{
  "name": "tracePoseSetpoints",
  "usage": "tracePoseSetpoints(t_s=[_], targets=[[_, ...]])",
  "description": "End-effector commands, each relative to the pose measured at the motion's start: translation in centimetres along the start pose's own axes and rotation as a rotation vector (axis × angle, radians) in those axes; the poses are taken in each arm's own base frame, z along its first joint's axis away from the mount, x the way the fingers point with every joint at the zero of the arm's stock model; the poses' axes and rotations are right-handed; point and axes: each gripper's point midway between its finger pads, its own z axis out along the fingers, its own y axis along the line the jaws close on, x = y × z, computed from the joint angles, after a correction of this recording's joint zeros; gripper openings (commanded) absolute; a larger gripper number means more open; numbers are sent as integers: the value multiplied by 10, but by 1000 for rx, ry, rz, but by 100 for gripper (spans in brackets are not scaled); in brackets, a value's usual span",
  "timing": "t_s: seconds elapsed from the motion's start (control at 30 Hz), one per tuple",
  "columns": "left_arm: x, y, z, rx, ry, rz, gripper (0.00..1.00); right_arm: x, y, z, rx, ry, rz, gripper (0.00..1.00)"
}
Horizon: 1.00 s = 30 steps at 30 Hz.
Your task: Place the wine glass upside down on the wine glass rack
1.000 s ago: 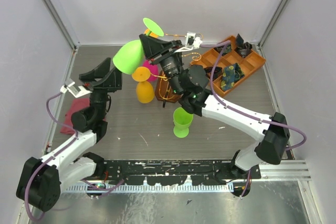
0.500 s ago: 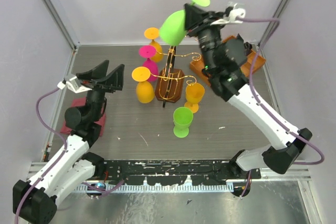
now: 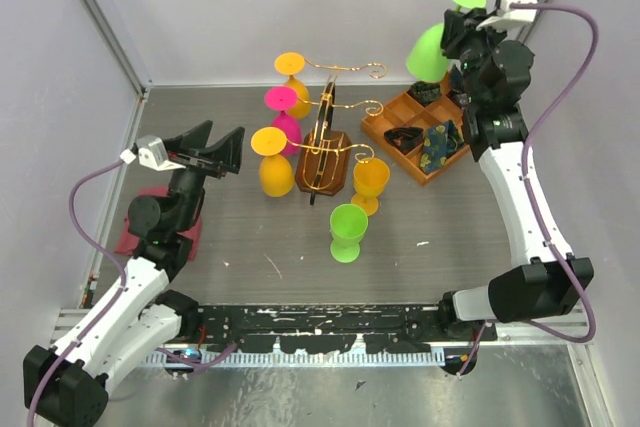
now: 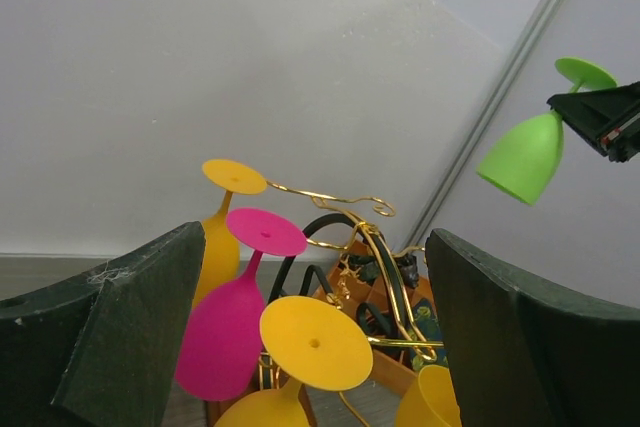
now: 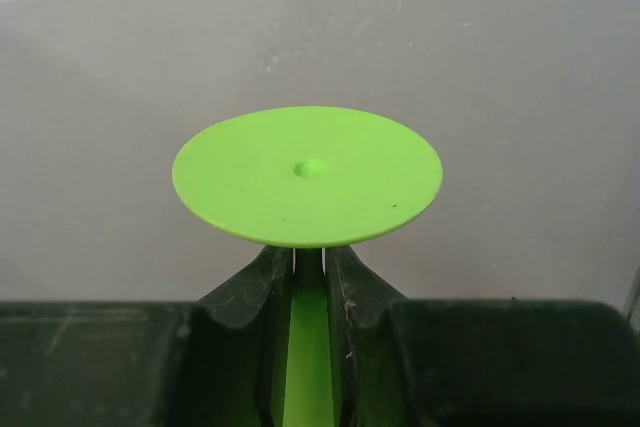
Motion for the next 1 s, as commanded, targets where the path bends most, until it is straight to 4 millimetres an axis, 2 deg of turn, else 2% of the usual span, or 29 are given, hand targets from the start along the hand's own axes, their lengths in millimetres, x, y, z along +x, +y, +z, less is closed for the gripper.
tracePoseSetpoints(t_s=[0.0, 0.17, 0.3, 0.43, 0.63, 0.87, 0.97], targets=[[-8, 0, 0, 4, -25, 57, 98, 37, 9, 1, -135, 36, -125, 1], [-4, 3, 1, 2, -13, 82, 98, 104, 2, 0, -186, 120, -151, 1], [2, 5, 0, 3, -9, 85, 98, 136, -10, -2, -164, 134, -162, 1], [7, 7, 0, 3, -5, 85, 98, 156, -18, -8, -152, 133, -192, 1], [13, 11, 1, -7, -2, 81, 98, 192, -15, -14, -221, 166, -206, 1], [16, 15, 2, -18, 0, 85, 98, 216, -5, -23, -311, 160, -182, 1], [18, 16, 2, -22, 3, 87, 98, 219, 1, -25, -349, 141, -177, 1]])
